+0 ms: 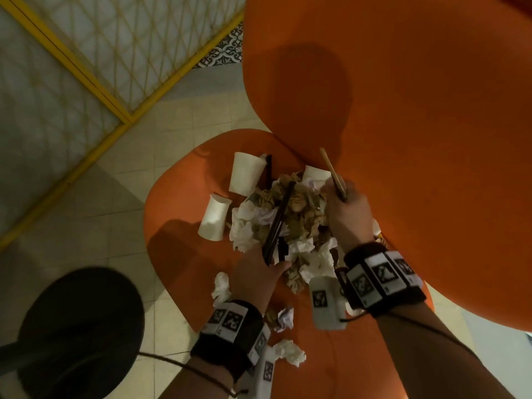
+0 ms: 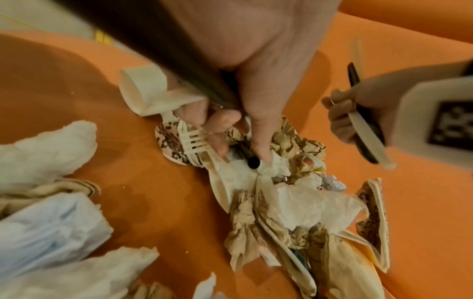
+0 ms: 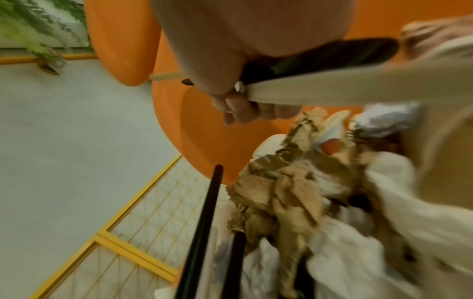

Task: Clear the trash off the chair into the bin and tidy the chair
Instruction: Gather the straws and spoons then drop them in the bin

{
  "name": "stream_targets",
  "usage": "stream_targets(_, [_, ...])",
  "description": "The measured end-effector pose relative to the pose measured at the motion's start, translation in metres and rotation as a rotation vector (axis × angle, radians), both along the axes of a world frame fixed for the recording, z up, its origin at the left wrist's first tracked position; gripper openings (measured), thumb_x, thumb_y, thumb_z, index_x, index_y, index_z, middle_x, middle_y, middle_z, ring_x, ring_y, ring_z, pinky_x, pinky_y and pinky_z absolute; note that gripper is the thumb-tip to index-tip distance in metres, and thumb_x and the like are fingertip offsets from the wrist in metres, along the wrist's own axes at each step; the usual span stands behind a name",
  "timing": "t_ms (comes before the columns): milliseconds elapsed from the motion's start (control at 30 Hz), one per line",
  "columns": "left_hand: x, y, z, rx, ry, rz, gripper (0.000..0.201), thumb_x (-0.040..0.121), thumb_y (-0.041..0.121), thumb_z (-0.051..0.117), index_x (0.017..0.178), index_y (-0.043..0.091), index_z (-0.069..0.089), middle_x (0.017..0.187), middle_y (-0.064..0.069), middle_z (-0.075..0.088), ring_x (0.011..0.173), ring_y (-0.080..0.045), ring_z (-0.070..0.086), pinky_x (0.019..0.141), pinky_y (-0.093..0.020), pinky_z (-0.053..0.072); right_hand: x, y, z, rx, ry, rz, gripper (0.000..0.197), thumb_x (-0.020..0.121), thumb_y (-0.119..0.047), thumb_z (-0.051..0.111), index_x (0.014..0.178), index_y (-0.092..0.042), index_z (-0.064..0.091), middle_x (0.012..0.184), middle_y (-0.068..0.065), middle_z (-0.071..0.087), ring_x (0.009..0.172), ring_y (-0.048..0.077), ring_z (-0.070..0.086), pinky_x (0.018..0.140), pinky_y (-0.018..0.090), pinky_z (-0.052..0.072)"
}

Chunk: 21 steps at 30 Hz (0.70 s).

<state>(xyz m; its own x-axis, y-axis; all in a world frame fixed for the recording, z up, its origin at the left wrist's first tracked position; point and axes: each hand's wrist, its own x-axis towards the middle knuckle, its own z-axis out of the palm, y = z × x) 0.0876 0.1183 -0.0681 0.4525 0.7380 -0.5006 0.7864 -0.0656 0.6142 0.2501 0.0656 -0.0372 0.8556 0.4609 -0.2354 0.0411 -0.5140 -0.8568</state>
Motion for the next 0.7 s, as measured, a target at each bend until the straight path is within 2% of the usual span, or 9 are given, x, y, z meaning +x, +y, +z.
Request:
stream_targets(67, [-0.001,-0.001,0.002,0.018,-0.007,-0.028,0.030,0.075,0.040,0.073,0.086,0.022,0.051,0.083,0.002,0.061,0.078,-0.014,0.058,0.068,-0.028,0.048,0.012,0.022,0.003,-0.069,-0.054,0.059,0.024,0.094,-0.043,0.045,0.085,-0.023,0.054,0.061,-0.008,0.048,0.050,0.010,0.042,0.050,0.028,0.038])
stream_targets(133, [-0.004,0.002,0.004,0.012,-0.048,-0.018,0.029,0.076,0.039,0.072,0.083,0.023,0.049,0.073,0.007,0.055,0.070,-0.012,0.055,0.057,-0.020,0.041,0.018,0.045,0.000,-0.159,-0.007,0.138,0.026,0.090,-0.049,0.051,0.091,-0.024,0.057,0.065,-0.009,0.052,0.056,0.011,0.049,0.056,0.030,0.044])
stream_targets(200, [-0.009,0.006,0.007,-0.016,-0.099,0.033,0.028,0.078,0.037,0.072,0.077,0.022,0.048,0.064,0.009,0.049,0.058,-0.009,0.049,0.047,-0.013,0.033,0.021,0.068,-0.007,-0.261,0.028,0.239,0.029,0.085,-0.046,0.060,0.094,-0.019,0.060,0.076,-0.001,0.062,0.071,0.021,0.060,0.069,0.038,0.053])
stream_targets(267, [-0.019,0.009,0.010,-0.063,-0.149,0.078,0.026,0.080,0.038,0.070,0.074,0.023,0.049,0.059,0.006,0.047,0.048,-0.007,0.042,0.043,-0.013,0.031,0.019,0.089,-0.012,-0.360,-0.030,0.341,0.025,0.084,-0.035,0.061,0.095,-0.013,0.064,0.092,0.009,0.067,0.086,0.029,0.064,0.080,0.044,0.054])
stream_targets(367, [-0.038,0.015,0.019,-0.122,-0.198,0.155,0.030,0.082,0.039,0.066,0.066,0.025,0.045,0.053,0.005,0.041,0.042,-0.006,0.037,0.040,-0.014,0.029,0.018,0.118,-0.017,-0.485,-0.130,0.414,0.022,0.087,-0.031,0.059,0.092,-0.010,0.063,0.098,0.011,0.066,0.092,0.030,0.063,0.083,0.043,0.053])
stream_targets(467, [-0.053,0.025,0.026,-0.123,-0.198,0.247,0.037,0.083,0.036,0.066,0.062,0.024,0.038,0.051,0.003,0.037,0.038,-0.003,0.038,0.038,-0.010,0.028,0.015,0.135,-0.025,-0.562,-0.187,0.462,0.027,0.084,-0.037,0.062,0.095,-0.012,0.063,0.094,0.008,0.064,0.088,0.028,0.062,0.077,0.038,0.052])
stream_targets(533, [-0.060,0.033,0.029,-0.092,-0.192,0.295,0.039,0.084,0.032,0.066,0.059,0.025,0.037,0.049,0.004,0.036,0.034,-0.001,0.040,0.037,-0.010,0.028,0.012,0.139,-0.031,-0.630,-0.214,0.495,0.033,0.081,-0.039,0.067,0.098,-0.011,0.060,0.092,0.006,0.060,0.089,0.025,0.058,0.074,0.035,0.046])
stream_targets(600, [-0.066,0.039,0.029,-0.053,-0.208,0.318,0.041,0.083,0.033,0.067,0.057,0.025,0.036,0.049,0.005,0.036,0.038,-0.003,0.041,0.041,-0.012,0.029,0.008,0.140,-0.036,-0.702,-0.239,0.494,0.032,0.082,-0.038,0.066,0.099,-0.012,0.059,0.093,0.004,0.057,0.093,0.025,0.057,0.074,0.034,0.044])
stream_targets(700, [-0.070,0.044,0.026,-0.040,-0.222,0.304,0.041,0.082,0.040,0.065,0.056,0.025,0.037,0.049,0.006,0.037,0.045,-0.007,0.039,0.050,-0.020,0.029,0.007,0.139,-0.039,-0.738,-0.201,0.478,0.029,0.088,-0.037,0.059,0.101,-0.011,0.060,0.105,0.009,0.064,0.098,0.029,0.060,0.084,0.040,0.052])
